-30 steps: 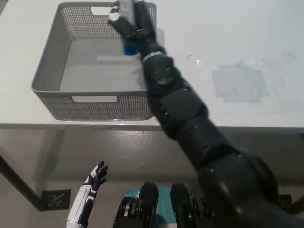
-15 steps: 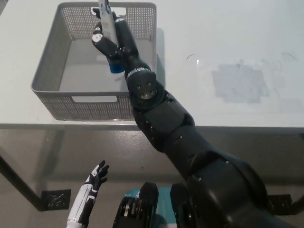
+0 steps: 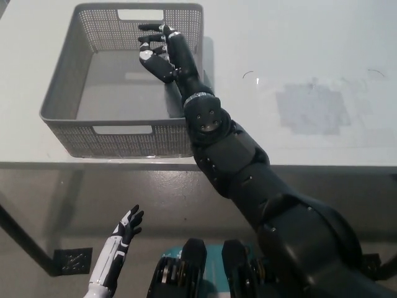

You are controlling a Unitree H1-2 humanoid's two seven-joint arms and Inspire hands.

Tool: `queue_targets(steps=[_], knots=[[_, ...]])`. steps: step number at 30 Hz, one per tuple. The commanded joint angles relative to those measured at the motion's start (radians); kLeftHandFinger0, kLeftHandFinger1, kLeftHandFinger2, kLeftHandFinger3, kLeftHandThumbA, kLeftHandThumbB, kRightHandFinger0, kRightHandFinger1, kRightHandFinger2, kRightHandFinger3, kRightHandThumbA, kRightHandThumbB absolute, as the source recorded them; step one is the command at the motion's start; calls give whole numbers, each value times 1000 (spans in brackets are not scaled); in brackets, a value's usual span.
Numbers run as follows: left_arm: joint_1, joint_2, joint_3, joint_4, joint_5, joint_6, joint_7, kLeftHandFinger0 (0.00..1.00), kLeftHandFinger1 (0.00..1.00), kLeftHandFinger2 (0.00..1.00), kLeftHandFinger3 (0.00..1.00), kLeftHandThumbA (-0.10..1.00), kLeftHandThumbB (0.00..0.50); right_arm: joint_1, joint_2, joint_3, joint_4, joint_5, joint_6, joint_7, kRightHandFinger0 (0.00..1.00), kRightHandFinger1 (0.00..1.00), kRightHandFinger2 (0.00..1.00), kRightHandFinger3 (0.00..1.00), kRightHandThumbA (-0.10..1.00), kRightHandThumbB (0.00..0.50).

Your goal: Use the right hand to pick up a shampoo and place it into a container on the left side

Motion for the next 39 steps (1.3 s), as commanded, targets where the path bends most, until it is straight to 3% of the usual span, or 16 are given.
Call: queue_targets(steps=[1,3,4,5,6,9,14,16,20,22,24,28,30,32,39], knots=[[-17,11,3,-23,-13,-19,-10,1000,1000,1000,1000,1000,248,-39,1,0,-20,3,-66,33,530,620,794,960,346,292],[-18,12,2,-24,-6,-21,-7,1000,1000,1000,1000,1000,247,-38,-2,6,-19,-5,-71,31,724,835,990,1000,445,297],[-18,12,1,-24,1,-23,-4,1000,1000,1000,1000,1000,244,-38,-4,12,-17,-13,-77,27,866,976,1000,1000,516,305],[-17,11,1,-27,4,-18,-1,1000,1000,1000,1000,1000,258,-37,-6,13,-17,-13,-83,30,986,1000,1000,1000,603,332],[-16,10,2,-28,2,-14,-1,1000,1000,1000,1000,1000,265,-37,-8,11,-20,-9,-88,37,1000,1000,1000,1000,669,336],[-24,12,0,-21,6,-16,-2,1000,1000,1000,1000,1000,270,-46,-24,12,-32,-8,-105,51,1000,1000,1000,1000,840,335],[-30,13,1,-16,2,-28,-3,1000,1000,1000,1000,1000,276,-60,-59,2,-101,1,-107,70,1000,1000,1000,1000,934,316],[-32,14,0,-14,2,-28,-5,1000,1000,1000,1000,1000,275,-60,-73,1,-133,0,-98,74,1000,1000,1000,1000,975,334],[-35,16,-1,-15,-2,-16,-11,1000,1000,1000,1000,1000,268,-46,-110,-19,-261,22,-82,92,1000,1000,1000,1000,965,349],[-35,17,-2,-16,-3,-18,-13,1000,1000,1000,1000,1000,258,-31,-131,-21,-352,18,-41,93,1000,1000,1000,1000,992,351],[-35,17,-2,-19,-3,-11,-13,1000,1000,1000,1000,1000,273,-15,-157,-28,-452,20,-7,96,1000,1000,1000,1000,990,323],[-38,18,-2,-19,0,-7,-13,1000,1000,1000,1000,1000,285,22,-201,-46,-633,32,53,111,1000,1000,1000,1000,1000,340],[-39,15,-2,-16,-7,-10,-16,1000,1000,1000,1000,1000,267,54,-220,-54,-738,36,103,121,1000,1000,1000,1000,1000,348],[-42,19,-3,-9,-3,-21,-15,1000,1000,1000,1000,1000,257,106,-248,-56,-859,30,119,133,1000,1000,1000,1000,1000,323],[-31,20,-4,-20,14,-9,-7,1000,1000,1000,1000,1000,254,320,-295,-60,-1160,70,200,187,1000,1000,1000,1000,1000,342]])
